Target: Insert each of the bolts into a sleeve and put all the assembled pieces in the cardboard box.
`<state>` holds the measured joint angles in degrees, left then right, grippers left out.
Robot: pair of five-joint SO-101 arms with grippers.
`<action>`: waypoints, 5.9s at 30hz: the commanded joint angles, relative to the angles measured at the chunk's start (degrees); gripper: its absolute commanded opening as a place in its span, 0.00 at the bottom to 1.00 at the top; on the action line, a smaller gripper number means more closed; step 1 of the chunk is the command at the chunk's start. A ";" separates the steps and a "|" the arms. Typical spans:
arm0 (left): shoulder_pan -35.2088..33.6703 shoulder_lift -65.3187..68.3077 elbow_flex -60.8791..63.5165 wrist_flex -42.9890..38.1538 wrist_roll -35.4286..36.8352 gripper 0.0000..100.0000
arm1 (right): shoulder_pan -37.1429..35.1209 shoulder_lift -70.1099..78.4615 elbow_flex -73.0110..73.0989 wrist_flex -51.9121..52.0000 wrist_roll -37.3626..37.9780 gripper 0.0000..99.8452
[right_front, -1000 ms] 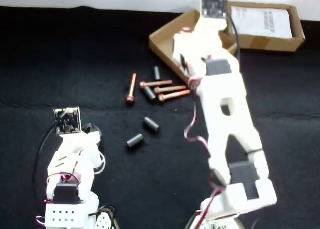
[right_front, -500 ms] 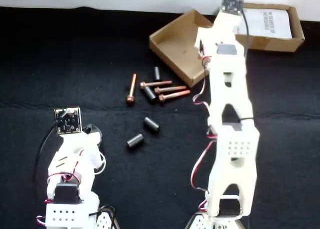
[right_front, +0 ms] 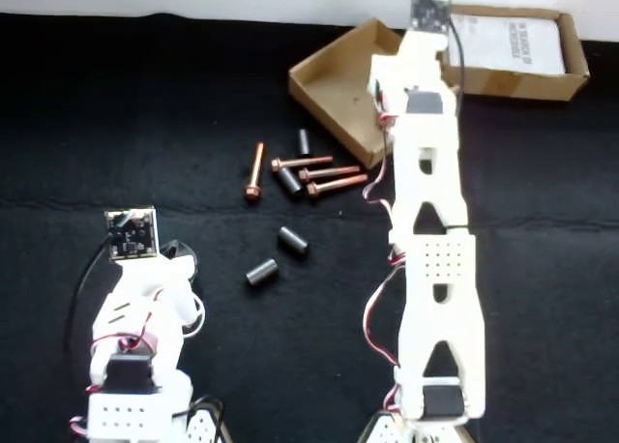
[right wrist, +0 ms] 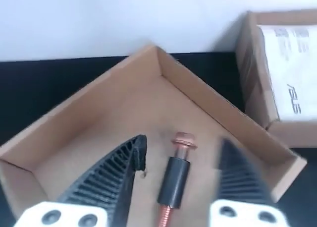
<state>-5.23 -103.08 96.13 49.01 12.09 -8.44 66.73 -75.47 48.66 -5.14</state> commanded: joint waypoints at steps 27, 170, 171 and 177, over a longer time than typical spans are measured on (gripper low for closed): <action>-0.75 -0.22 1.01 0.88 -0.18 0.01 | -12.62 -27.91 -3.91 52.62 3.69 0.33; 21.05 1.01 -13.23 -7.47 9.67 0.01 | 5.58 -134.55 103.87 48.04 15.21 0.01; 21.14 2.51 -14.29 -7.47 9.67 0.01 | 5.76 -136.04 105.01 48.22 15.21 0.01; 20.26 23.16 -32.40 -7.30 9.93 0.01 | 5.85 -144.04 113.89 48.66 14.95 0.01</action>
<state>14.81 -90.24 75.30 42.33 22.11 -3.08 -73.93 36.09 97.89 9.36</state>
